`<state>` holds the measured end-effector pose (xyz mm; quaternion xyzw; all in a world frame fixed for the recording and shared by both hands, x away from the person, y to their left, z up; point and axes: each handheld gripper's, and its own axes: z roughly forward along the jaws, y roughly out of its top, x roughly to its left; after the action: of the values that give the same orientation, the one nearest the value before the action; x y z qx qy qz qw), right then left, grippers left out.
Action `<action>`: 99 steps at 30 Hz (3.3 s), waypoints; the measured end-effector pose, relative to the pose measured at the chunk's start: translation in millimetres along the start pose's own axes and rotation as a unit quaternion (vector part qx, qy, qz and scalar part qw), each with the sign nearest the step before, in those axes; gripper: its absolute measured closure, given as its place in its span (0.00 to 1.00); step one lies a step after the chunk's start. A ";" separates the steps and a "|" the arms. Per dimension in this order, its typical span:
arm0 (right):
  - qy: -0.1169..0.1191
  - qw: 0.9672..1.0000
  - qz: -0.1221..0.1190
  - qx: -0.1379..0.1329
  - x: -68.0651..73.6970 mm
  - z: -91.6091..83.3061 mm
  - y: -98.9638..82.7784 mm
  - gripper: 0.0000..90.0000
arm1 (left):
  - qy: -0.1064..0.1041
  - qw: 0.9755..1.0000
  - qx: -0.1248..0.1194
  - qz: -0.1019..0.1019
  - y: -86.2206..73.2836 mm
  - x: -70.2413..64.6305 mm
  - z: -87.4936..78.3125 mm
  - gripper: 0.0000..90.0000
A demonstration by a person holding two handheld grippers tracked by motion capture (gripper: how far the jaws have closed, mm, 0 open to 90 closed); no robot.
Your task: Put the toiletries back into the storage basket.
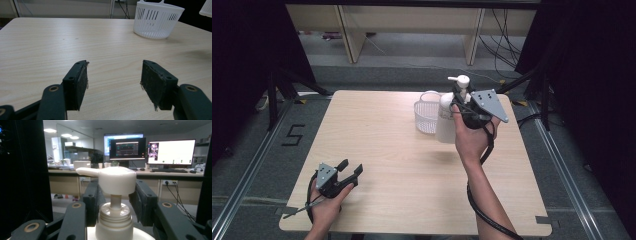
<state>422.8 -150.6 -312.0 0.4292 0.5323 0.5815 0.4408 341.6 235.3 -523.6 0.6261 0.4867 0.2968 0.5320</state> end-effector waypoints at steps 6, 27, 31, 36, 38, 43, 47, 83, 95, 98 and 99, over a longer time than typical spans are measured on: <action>-0.003 1.000 -0.006 0.001 -1.0 3.9 -1.1 0.67 | 0.002 1.000 0.003 -0.001 0.2 -0.2 -0.5 0.42; 0.003 1.000 -0.011 0.000 6.5 22.4 7.5 0.67 | 0.003 1.000 0.007 0.001 0.5 -0.5 -0.5 0.42; 0.002 1.000 -0.012 0.000 6.8 25.2 8.5 0.67 | 0.003 1.000 0.007 0.000 0.5 -0.3 -0.8 0.42; -0.001 1.000 -0.013 0.000 7.1 27.7 9.1 0.67 | 0.003 1.000 0.007 0.001 0.6 -0.3 -0.8 0.42; 0.004 1.000 -0.008 0.000 7.5 28.3 9.5 0.67 | 0.002 1.000 0.006 0.001 0.5 -0.3 -0.7 0.42; 0.001 1.000 -0.015 -0.003 7.3 31.6 10.5 0.67 | 0.003 1.000 0.007 0.001 0.5 -0.3 -0.8 0.42; 0.000 1.000 -0.017 -0.003 7.5 34.2 12.2 0.67 | 0.002 1.000 0.006 0.000 0.4 -0.2 -0.7 0.42; 0.002 1.000 -0.009 0.000 14.5 53.7 17.9 0.67 | 0.001 1.000 0.005 -0.005 0.4 0.4 -0.9 0.41; 0.003 1.000 -0.007 0.002 15.5 61.3 17.9 0.67 | 0.001 1.000 0.005 -0.005 0.4 0.4 -0.9 0.41; 0.000 1.000 -0.011 0.000 14.6 63.1 18.3 0.67 | 0.001 1.000 0.005 -0.004 0.4 0.5 -1.0 0.41; 0.002 1.000 -0.009 0.004 14.8 62.8 18.7 0.67 | 0.001 1.000 0.005 -0.005 0.4 0.5 -1.0 0.41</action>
<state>478.9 -121.9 -288.9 0.4248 0.5393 0.5767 0.4429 341.0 236.2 -523.1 0.6262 0.4915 0.2926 0.5298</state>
